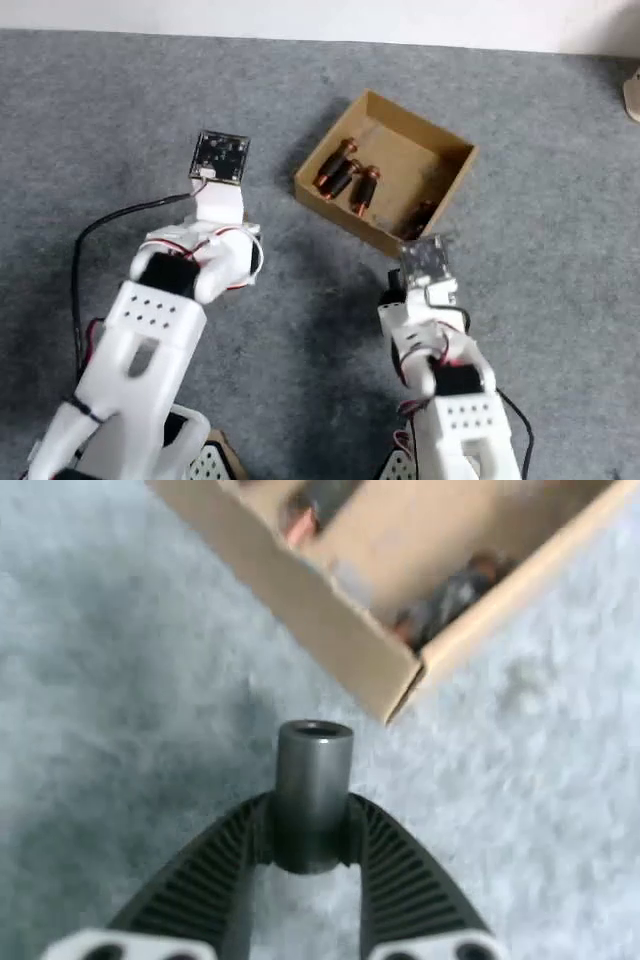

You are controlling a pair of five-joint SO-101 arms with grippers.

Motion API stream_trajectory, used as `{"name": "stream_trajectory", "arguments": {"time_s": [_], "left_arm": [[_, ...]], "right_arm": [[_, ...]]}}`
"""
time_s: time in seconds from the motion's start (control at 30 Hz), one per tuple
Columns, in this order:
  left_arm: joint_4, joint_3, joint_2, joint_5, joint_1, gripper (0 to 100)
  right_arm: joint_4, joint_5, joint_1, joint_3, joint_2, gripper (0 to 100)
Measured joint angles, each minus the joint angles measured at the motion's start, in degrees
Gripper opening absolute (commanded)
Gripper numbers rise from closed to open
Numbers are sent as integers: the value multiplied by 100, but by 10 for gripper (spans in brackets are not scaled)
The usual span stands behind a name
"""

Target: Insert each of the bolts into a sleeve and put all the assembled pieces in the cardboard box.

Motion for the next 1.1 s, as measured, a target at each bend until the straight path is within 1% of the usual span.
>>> {"name": "stream_trajectory", "arguments": {"time_s": [0.1, 0.17, 0.23, 0.3, 0.4, 0.53, 0.73, 0.87, 1.1], "left_arm": [[-105, 0, -193, 589, 53, 5], [-114, 0, -246, 1046, 70, 5], [-114, 0, -246, 1275, 70, 5], [-149, 0, -255, 1363, 88, 5], [-422, 0, -255, 1398, 299, 5], [-888, 0, -255, 1398, 448, 5], [-1626, 0, -255, 1503, 457, 5], [-1714, 0, -255, 2347, 545, 5], [-1749, 0, -255, 2426, 1292, 5]], "right_arm": [[44, 0, -229, 237, -1231, 6], [308, 0, -352, 255, -2031, 6], [580, 0, -615, 255, -2541, 6], [642, 0, -853, 255, -2585, 6], [659, 0, -1055, 255, -2611, 6], [668, 0, -1169, 255, -2716, 6], [668, 0, -1204, 255, -2725, 6], [668, 0, -1266, 255, -2725, 6], [668, 0, -1697, 255, -2725, 6]]}}
